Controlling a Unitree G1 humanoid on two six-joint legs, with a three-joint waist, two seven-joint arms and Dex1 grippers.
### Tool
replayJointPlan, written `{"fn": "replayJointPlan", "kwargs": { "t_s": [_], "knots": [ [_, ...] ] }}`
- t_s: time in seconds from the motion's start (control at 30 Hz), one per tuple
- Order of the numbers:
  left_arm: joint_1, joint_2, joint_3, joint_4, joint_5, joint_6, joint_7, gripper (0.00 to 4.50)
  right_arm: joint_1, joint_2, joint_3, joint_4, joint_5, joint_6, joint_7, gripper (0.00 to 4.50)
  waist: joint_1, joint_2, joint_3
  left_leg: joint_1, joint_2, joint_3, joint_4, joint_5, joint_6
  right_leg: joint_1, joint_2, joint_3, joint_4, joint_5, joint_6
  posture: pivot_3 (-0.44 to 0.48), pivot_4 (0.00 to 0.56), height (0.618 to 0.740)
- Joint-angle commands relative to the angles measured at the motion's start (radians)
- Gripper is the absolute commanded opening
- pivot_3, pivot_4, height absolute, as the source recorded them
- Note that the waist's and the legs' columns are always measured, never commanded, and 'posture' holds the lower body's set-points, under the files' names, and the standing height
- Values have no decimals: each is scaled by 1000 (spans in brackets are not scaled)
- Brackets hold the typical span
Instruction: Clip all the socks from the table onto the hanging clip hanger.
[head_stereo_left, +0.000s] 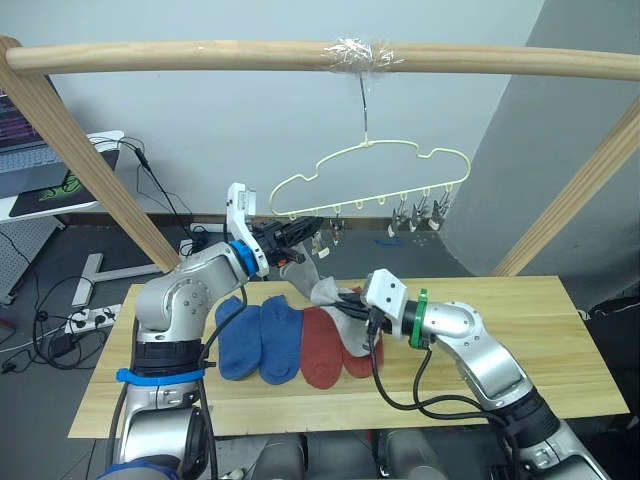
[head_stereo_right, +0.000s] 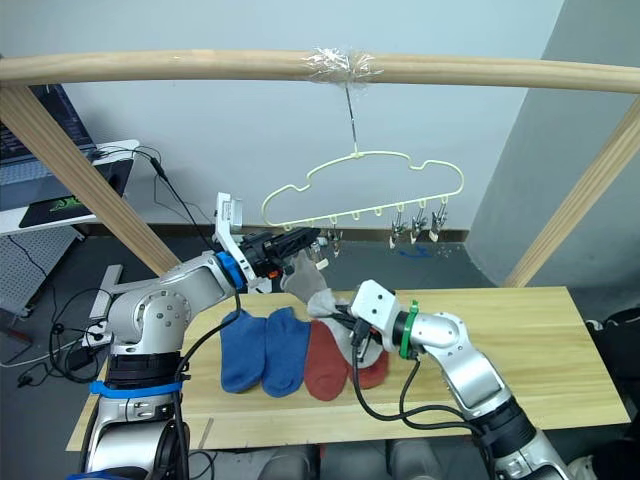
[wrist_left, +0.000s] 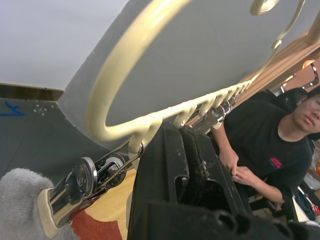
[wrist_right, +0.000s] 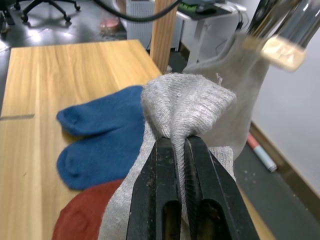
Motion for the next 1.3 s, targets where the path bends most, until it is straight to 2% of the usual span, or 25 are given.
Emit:
{"fn": "replayJointPlan", "kwargs": {
  "t_s": [0.03,0.33,1.3],
  "knots": [
    [-21,9,17,-32,-31,5,-12,0,-20,13,-8,7,-6,-27,-9,13,0,0,0,0,0,0,0,0,0,0,0,0,0,0,0,-62,148,737],
    [-21,12,4,-40,-33,14,-18,0,-67,72,-13,67,-10,-40,-45,13,0,0,0,0,0,0,0,0,0,0,0,0,0,0,-1,-61,147,737],
    [0,8,-10,-57,-22,6,-12,0,-129,108,-35,125,-2,-77,-72,13,0,0,0,0,0,0,0,0,0,0,0,0,1,0,-1,-53,148,737]
  ]
}}
